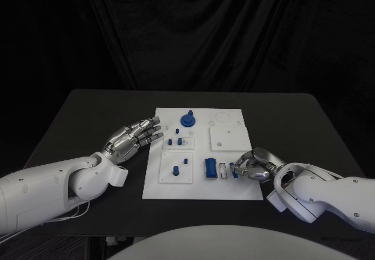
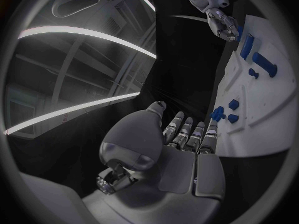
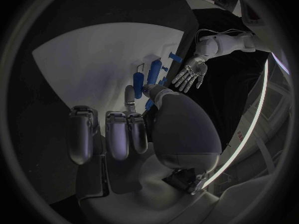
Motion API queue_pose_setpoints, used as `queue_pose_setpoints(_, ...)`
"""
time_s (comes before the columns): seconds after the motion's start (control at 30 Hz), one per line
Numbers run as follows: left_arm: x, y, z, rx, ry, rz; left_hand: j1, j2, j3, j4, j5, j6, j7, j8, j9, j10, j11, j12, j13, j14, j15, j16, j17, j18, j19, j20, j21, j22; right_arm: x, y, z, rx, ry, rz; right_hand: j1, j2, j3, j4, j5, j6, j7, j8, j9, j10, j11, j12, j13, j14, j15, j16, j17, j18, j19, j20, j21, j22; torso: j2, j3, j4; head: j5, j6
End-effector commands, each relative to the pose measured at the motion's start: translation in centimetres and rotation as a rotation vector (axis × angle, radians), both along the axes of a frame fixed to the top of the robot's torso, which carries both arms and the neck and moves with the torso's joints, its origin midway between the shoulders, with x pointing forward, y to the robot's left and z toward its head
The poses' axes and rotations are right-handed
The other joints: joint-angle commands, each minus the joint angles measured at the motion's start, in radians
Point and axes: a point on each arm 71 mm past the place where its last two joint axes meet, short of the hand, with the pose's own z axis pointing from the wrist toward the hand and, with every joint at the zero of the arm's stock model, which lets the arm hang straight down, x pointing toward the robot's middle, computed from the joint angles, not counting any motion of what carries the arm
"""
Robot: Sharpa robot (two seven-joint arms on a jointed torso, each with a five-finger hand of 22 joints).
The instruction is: Assemble the parts on the task board
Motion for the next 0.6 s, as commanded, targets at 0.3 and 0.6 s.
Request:
queue_pose_setpoints(0.3,-0.14,-0.2,-0.05,-0.017,-0.001,-0.009,0.01,-0.001,0.005,-0.001,0.006,0.001,0.029,0.006,0.001,0.002,-0.001,0.003,0.001,0.007,-0.001,0.004,0.001,-0.014,0.009,0.001,0.006,-0.001,0.26,0.38,-0.33,0.052,0.028,-0.039,-0.036,0.006,0.022,-0.031,0.022,-0.004,-0.012,0.007,0.004,0.104,-0.008,0.003,0.263,0.094,-0.007,0.003,0.217,0.007,0.051,-0.008,-0.004,0.222,0.001,-0.0007,-0.0009,0.0,0.0)
queue_pose_setpoints(0.6,-0.16,-0.21,-0.07,-0.017,0.0,-0.01,0.01,-0.001,0.007,-0.002,0.006,0.001,0.029,0.006,0.001,0.001,-0.001,0.003,0.001,0.007,-0.001,0.005,0.001,-0.014,0.01,0.001,0.006,0.0,0.43,0.7,-0.68,0.01,0.043,-0.008,-0.055,0.011,-0.004,-0.025,0.021,-0.022,-0.005,0.002,0.002,0.104,-0.002,0.003,0.263,0.093,-0.002,0.001,0.209,0.009,0.048,-0.005,-0.01,0.22,0.0,-0.0006,-0.0007,-0.001,0.0)
